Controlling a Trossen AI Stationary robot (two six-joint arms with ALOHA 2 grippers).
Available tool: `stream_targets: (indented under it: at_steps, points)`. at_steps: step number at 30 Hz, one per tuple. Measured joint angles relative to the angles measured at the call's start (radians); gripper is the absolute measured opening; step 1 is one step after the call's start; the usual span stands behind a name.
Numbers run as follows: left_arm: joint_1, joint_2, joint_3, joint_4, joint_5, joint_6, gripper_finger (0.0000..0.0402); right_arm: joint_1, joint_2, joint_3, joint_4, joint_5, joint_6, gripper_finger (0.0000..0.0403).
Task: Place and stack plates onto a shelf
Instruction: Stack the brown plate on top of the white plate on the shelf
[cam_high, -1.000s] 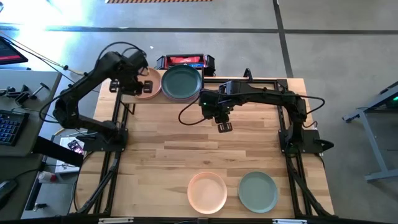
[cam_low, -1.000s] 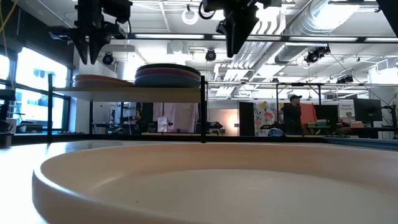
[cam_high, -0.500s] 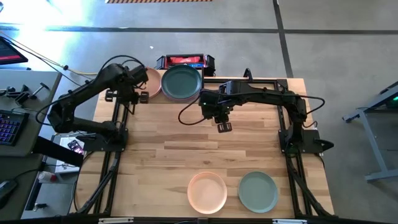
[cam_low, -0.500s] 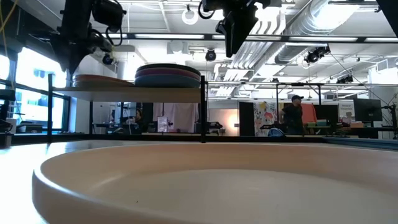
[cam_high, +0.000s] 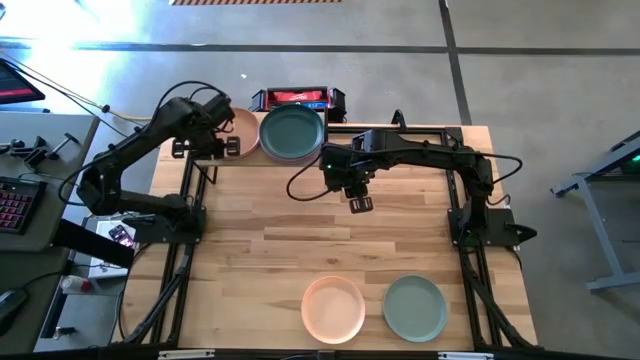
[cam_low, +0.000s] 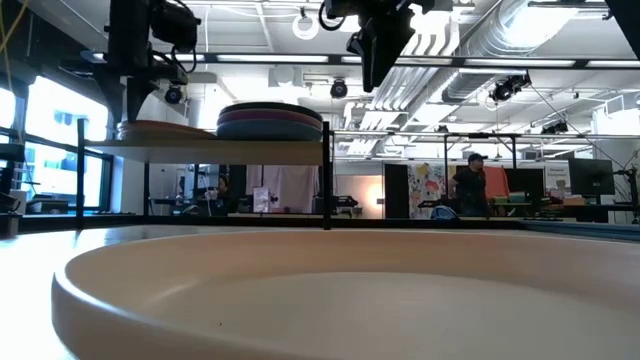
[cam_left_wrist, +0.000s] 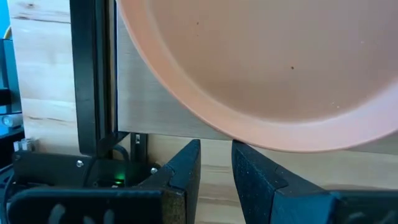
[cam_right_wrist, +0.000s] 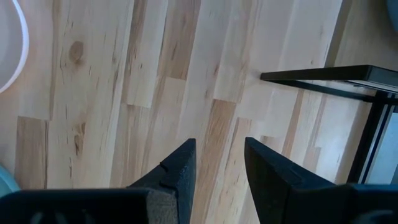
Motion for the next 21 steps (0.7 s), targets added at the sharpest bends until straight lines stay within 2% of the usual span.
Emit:
stream_targets:
  at_steps: [8,21]
  points:
    - [-0.007,0.014,0.0,-0.002,0.059,0.051,0.0078,0.0,0.0,0.0,0.0,0.0,0.0,0.0113]
    - [-0.02,-0.078,0.0,0.001,0.015,0.008,0.0078,0.0,0.0,0.0,0.009,0.0,0.0,0.0113]
